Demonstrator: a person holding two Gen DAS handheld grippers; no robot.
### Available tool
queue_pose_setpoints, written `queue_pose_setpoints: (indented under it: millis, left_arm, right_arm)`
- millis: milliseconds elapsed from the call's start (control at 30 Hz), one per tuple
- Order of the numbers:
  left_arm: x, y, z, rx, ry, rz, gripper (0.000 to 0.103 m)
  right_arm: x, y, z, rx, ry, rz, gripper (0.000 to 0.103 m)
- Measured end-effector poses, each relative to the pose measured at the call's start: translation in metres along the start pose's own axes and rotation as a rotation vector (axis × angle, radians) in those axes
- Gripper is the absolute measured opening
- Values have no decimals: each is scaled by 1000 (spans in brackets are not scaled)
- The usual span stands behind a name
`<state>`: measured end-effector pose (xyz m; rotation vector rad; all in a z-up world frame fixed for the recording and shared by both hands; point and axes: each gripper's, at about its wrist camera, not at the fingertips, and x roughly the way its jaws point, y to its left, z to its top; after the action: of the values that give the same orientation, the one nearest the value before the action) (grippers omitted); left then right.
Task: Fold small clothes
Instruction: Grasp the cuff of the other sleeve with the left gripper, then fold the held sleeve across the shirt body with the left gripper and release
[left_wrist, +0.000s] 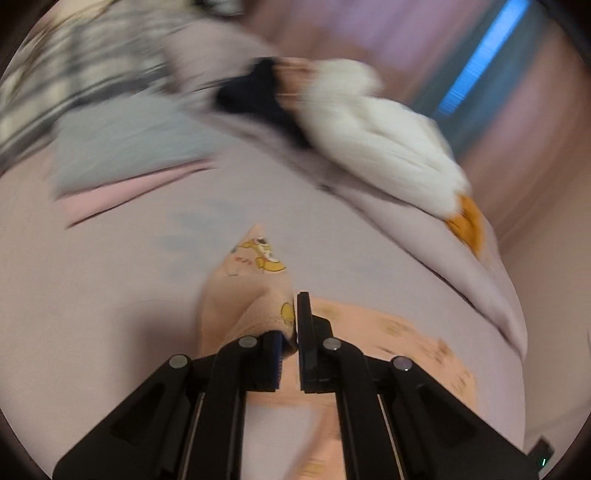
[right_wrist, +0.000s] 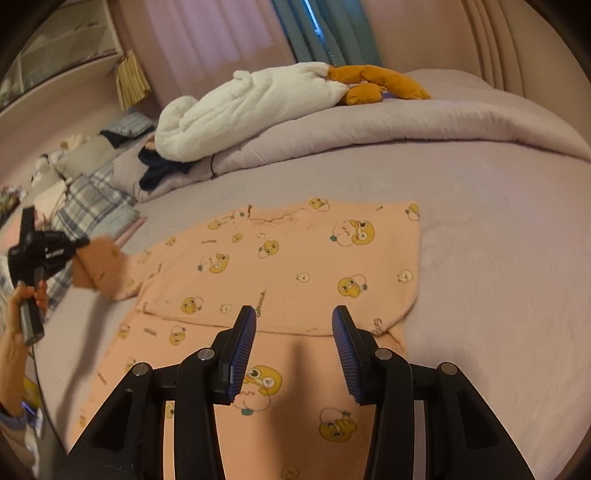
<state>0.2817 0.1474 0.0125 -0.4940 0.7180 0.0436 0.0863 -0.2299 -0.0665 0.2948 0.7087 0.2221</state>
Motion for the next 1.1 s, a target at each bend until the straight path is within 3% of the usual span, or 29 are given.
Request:
queue_pose_setpoints:
  millis: [167,367,433,467,500,567,667,767,933,1100]
  left_arm:
    - [24,-111,-44,189,81,-113,3]
    - [73,-198,-119,365,207,-128,5]
    - [97,-219,-141,456,269,-98,14]
    - [106,-223,-148,483,297,-86,26]
    - [115,-229,-156,511,340,-75,53]
    - [116,-231,-168,536,379,-95,81]
    - [105,-228,-178,609,411,-158,86]
    - [75,-208,-191,662,376,-173,89]
    - [49,-154,-192,613,357,-143,91]
    - [22,-99,-192,522,352,-108,91]
  right_arm:
    - [-13,-7,-6,34,-18,30,45]
    - [-27,-28,-12,122,-48,47,45]
    - [-29,-36,-14,146,-44,39,45]
    - [-31,-40,-15,161,-42,35,45]
    - [-33,-44,-16,174,-43,35,45]
    - [-37,-50,-17,190,-47,33,45]
    - [-40,-54,-18,215,-51,44,45]
    - [-36,-52,-16,234,-43,78,45]
    - [-15,-31,-12,207,16,141,46]
    - [10,20,-2,42,73,155,46]
